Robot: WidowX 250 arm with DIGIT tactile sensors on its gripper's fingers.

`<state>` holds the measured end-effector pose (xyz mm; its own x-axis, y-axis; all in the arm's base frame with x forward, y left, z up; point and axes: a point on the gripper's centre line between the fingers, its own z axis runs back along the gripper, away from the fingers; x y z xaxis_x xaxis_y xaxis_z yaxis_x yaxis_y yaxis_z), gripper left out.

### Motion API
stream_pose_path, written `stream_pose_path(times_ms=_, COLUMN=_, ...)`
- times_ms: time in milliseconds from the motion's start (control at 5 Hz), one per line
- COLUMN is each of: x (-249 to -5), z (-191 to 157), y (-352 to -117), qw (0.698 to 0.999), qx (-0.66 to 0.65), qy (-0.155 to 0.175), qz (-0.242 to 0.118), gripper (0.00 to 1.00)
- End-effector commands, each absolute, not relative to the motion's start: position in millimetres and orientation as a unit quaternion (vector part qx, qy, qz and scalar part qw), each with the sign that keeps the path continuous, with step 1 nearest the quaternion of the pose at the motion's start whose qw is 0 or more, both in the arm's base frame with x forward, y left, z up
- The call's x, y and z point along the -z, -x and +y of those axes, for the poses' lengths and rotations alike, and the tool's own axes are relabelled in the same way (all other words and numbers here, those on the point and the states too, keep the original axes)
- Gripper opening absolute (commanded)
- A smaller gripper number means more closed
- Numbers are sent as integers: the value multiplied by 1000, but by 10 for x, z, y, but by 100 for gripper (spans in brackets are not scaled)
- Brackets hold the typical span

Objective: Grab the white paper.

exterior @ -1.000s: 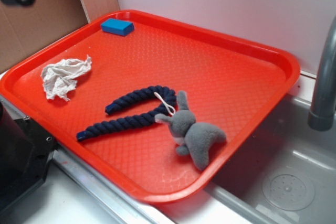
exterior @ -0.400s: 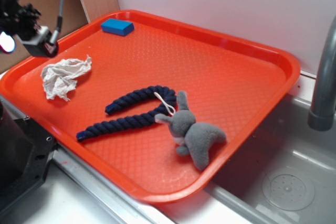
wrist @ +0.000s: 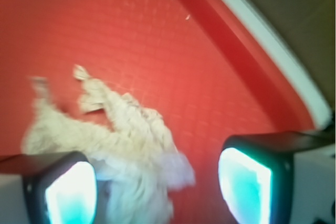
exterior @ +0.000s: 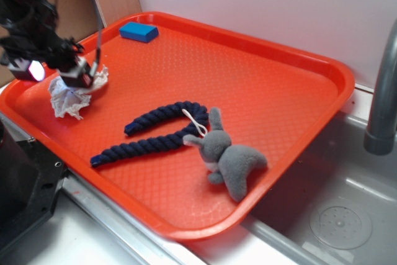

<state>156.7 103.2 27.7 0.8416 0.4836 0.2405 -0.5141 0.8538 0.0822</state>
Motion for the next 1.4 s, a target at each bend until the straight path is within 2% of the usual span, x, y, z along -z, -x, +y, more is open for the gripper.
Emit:
stream_pose_path(times_ms=0, x=-202, z=1024, y=-1831, qw=973, qx=-183, qy=51, qz=-128, gripper=0)
stream_pose_path(times_ms=200, x=-183, z=1033, y=-1862, qw=973, qx=-188, qy=38, qz=-128, gripper=0)
stream_pose_path(times_ms=400, x=-264, z=1002, y=-1840, qw=976, qx=-179, qy=11, qz=-120, gripper=0)
stream_pose_path(times_ms=600, x=-550, z=939, y=-1903, qw=983, qx=-153, qy=-43, qz=-90, gripper=0)
stream_pose_path(times_ms=800, x=-865, z=799, y=-1956, qw=984, qx=-144, qy=-64, qz=-78, gripper=0)
stream_pose_path(times_ms=1000, x=-1225, z=527, y=-1913, qw=987, qx=-136, qy=-57, qz=-66, gripper=0)
stream_pose_path(times_ms=1200, x=-1593, z=268, y=-1840, qw=989, qx=-128, qy=-29, qz=-67, gripper=0)
